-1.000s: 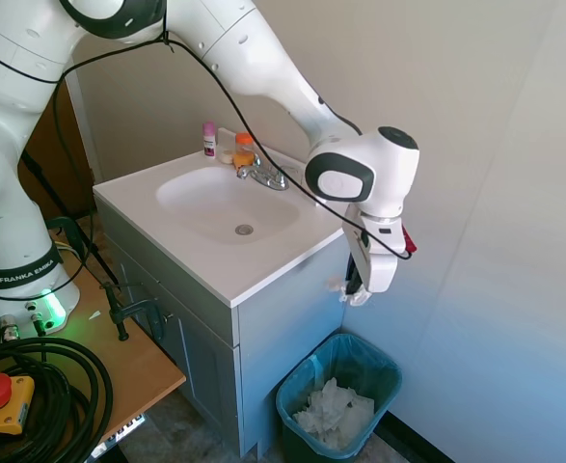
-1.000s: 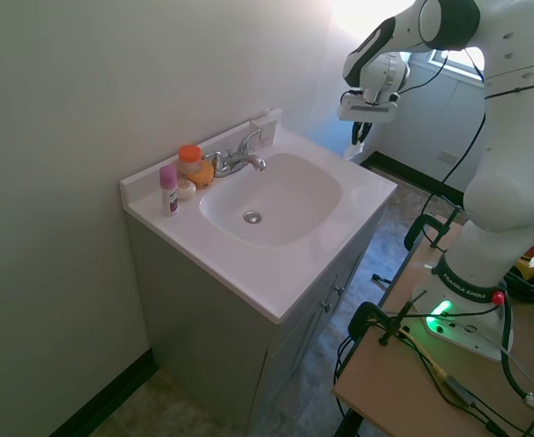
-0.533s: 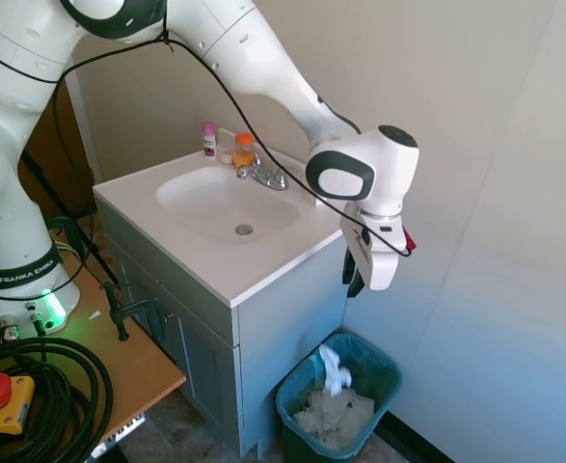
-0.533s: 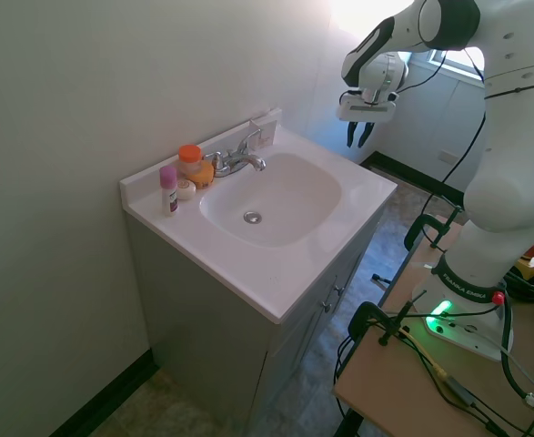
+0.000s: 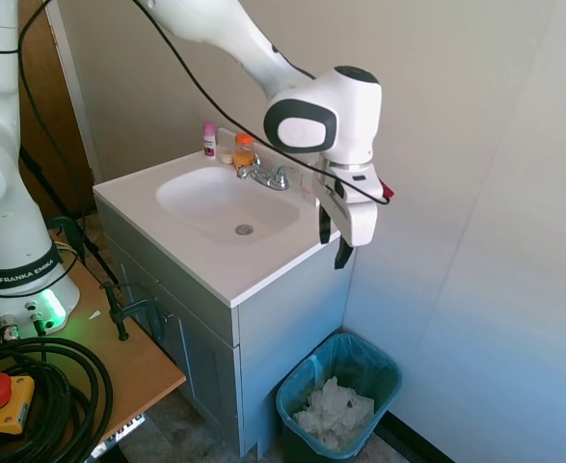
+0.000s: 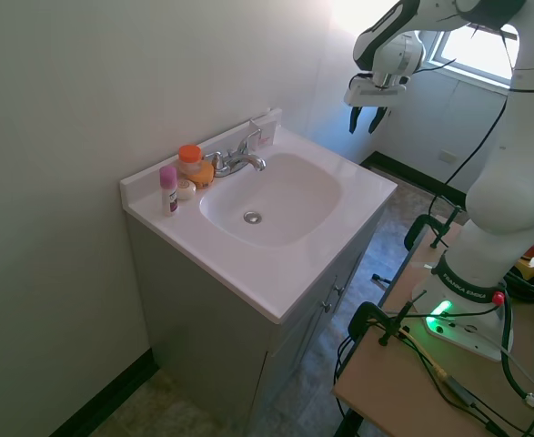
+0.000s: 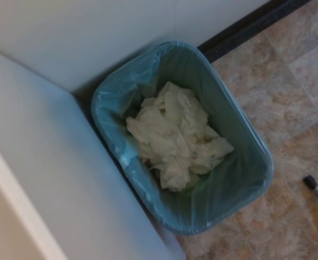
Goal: Throw the tissue in the trash bin
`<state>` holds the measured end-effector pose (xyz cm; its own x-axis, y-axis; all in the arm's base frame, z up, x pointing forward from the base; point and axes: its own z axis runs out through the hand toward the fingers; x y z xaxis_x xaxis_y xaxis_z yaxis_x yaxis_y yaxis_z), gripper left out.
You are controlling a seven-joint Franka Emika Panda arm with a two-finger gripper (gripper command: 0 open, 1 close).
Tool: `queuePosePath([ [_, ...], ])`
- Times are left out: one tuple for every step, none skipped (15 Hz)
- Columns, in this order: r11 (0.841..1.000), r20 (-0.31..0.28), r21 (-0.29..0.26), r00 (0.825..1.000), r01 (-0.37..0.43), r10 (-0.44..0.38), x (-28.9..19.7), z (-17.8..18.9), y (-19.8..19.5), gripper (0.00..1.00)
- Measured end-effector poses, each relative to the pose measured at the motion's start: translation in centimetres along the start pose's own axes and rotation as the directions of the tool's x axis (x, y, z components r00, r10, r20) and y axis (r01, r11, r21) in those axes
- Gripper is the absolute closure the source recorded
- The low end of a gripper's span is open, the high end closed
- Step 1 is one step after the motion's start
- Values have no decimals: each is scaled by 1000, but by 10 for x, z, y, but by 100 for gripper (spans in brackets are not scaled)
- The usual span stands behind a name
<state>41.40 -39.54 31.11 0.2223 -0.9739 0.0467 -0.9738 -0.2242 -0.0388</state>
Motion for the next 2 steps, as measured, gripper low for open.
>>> queuePosePath([
  [1000,-15,1,1000,18,-18,-16,-7,4,0],
  [1000,-30,-1,999,29,-29,-32,-14,9,0],
])
